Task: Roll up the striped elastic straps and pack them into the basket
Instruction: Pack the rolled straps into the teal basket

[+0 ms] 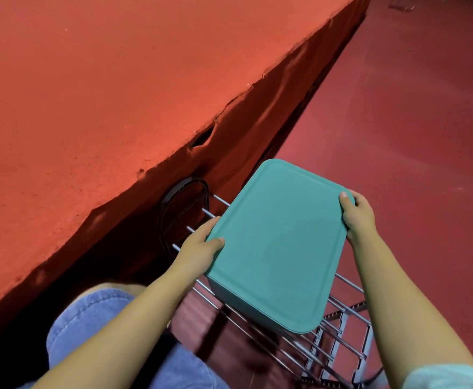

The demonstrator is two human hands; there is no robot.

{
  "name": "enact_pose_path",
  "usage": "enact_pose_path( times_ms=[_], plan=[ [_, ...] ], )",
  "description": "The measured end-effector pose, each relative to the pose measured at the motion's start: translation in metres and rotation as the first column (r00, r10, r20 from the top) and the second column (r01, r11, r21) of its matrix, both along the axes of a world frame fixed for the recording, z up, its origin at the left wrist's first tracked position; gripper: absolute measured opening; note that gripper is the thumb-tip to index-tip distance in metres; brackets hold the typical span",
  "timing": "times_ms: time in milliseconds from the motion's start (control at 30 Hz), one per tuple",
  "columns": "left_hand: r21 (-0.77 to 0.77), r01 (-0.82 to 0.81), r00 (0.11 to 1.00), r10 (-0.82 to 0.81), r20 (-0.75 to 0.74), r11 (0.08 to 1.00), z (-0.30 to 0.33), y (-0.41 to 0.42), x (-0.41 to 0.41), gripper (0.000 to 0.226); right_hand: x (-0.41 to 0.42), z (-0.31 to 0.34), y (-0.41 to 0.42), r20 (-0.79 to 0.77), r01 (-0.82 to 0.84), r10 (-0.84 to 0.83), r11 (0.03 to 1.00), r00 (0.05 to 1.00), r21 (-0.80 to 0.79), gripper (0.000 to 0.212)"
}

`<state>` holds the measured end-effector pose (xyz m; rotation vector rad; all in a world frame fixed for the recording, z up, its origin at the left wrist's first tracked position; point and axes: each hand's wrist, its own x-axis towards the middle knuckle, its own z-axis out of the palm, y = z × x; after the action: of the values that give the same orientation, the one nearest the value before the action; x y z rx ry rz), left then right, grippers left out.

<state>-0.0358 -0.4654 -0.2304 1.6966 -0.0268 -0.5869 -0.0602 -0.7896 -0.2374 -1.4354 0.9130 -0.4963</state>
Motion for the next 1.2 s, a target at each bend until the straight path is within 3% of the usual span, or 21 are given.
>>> enact_pose_path(
  times_ms=[233,633,1000,1200],
  plan=[
    [0.032,-0.155,0.984,0.151,0.09,0.987,0.004,-0.013,-0.004,0.033,0.011,0.003,-0.006,-0.04,0.03,-0.033,0.997,0.999,-0.065,0.021],
    [-0.006,-0.189,0.981,0.189,0.04,0.982,0.005,-0.013,0.0,0.031,0.022,0.005,-0.012,-0.121,0.043,-0.071,0.975,0.99,-0.219,0.014],
    [0.005,-0.199,0.98,0.199,0.029,0.98,0.006,-0.02,0.007,0.031,0.024,0.002,-0.018,-0.12,0.068,-0.095,0.975,0.988,-0.21,0.021],
    [-0.02,-0.144,0.989,0.145,0.019,0.989,0.007,-0.012,0.013,0.029,0.034,0.008,-0.015,-0.196,-0.098,0.047,0.961,0.98,-0.259,0.028]
  ],
)
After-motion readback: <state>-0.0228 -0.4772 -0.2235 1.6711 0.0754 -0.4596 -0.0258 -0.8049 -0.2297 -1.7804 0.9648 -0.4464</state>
